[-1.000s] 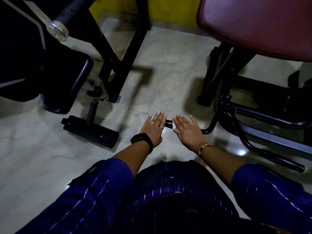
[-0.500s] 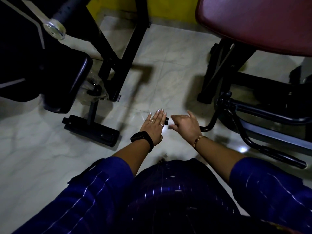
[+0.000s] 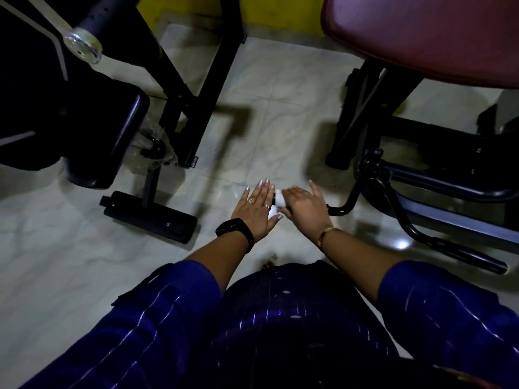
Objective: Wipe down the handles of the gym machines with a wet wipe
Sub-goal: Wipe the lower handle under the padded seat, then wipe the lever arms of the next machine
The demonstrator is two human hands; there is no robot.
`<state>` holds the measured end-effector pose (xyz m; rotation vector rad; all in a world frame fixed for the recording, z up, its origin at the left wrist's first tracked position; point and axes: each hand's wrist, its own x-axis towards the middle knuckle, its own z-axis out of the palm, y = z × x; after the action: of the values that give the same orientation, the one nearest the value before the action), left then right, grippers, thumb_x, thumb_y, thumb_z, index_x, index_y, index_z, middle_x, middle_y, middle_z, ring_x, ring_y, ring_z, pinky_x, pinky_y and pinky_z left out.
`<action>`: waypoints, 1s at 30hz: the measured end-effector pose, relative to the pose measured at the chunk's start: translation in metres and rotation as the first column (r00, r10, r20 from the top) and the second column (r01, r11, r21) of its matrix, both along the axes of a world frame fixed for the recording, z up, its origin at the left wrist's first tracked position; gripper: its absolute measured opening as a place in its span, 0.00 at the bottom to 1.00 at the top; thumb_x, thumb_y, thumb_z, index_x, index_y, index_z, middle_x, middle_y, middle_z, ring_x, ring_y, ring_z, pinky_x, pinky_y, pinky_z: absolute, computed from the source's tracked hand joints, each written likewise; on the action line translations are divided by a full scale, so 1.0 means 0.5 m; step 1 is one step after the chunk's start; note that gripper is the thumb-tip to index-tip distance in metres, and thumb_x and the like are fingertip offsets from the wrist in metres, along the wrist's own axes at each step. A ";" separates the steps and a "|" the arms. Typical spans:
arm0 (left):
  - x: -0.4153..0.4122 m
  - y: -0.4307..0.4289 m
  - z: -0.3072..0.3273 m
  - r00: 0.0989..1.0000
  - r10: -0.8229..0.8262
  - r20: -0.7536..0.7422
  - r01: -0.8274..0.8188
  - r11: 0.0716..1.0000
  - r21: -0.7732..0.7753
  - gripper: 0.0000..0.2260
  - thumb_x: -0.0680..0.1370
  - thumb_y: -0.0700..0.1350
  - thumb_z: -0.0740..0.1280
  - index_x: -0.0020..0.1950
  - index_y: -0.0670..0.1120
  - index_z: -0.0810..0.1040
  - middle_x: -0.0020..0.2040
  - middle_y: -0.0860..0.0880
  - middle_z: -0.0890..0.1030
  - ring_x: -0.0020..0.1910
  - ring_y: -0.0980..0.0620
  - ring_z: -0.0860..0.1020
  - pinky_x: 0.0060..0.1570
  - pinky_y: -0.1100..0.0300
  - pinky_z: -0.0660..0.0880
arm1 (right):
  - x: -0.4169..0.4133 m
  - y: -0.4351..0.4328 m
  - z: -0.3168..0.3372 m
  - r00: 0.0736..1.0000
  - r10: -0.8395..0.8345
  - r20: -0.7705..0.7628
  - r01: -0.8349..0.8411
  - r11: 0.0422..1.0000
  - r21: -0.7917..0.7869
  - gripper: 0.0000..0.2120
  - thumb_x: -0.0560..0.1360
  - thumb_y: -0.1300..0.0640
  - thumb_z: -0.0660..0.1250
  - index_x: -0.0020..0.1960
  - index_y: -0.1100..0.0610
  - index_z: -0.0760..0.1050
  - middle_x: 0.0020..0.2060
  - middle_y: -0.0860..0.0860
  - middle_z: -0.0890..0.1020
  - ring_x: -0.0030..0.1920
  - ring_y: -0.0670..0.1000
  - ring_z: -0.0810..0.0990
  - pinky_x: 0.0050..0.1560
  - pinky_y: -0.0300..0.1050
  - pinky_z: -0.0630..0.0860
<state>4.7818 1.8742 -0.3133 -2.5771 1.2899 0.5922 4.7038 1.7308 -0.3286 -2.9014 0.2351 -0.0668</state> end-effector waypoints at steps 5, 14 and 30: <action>0.005 0.005 -0.001 1.000 -0.014 -0.007 0.014 1.000 0.006 0.33 0.83 0.61 0.45 0.79 0.42 0.40 0.80 0.45 0.42 0.79 0.49 0.41 0.75 0.50 0.38 | 0.006 0.013 -0.016 1.000 0.007 0.005 -0.007 0.999 -0.042 0.16 0.70 0.54 0.74 0.55 0.59 0.79 0.49 0.55 0.84 0.53 0.54 0.82 0.66 0.55 0.67; 0.010 0.001 -0.003 0.998 0.016 -0.068 -0.020 0.999 -0.048 0.31 0.83 0.59 0.45 0.80 0.43 0.43 0.80 0.46 0.45 0.79 0.51 0.43 0.75 0.51 0.39 | -0.131 -0.122 -0.042 0.992 -0.022 0.121 0.037 0.992 -0.124 0.22 0.64 0.55 0.80 0.55 0.61 0.80 0.49 0.55 0.84 0.51 0.53 0.84 0.67 0.54 0.60; 0.047 -0.061 0.039 -0.121 0.293 -0.949 -0.968 0.179 0.178 0.29 0.84 0.57 0.43 0.63 0.38 0.75 0.50 0.46 0.84 0.52 0.56 0.82 0.54 0.69 0.71 | 0.063 0.022 0.129 0.884 -0.299 -0.358 0.423 0.191 0.886 0.06 0.77 0.60 0.68 0.45 0.63 0.80 0.36 0.56 0.81 0.34 0.46 0.81 0.44 0.44 0.81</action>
<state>4.8052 1.8437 -0.2939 -3.5235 -0.5799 2.4646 4.7354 1.7416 -0.2641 -1.5290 0.7082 0.1244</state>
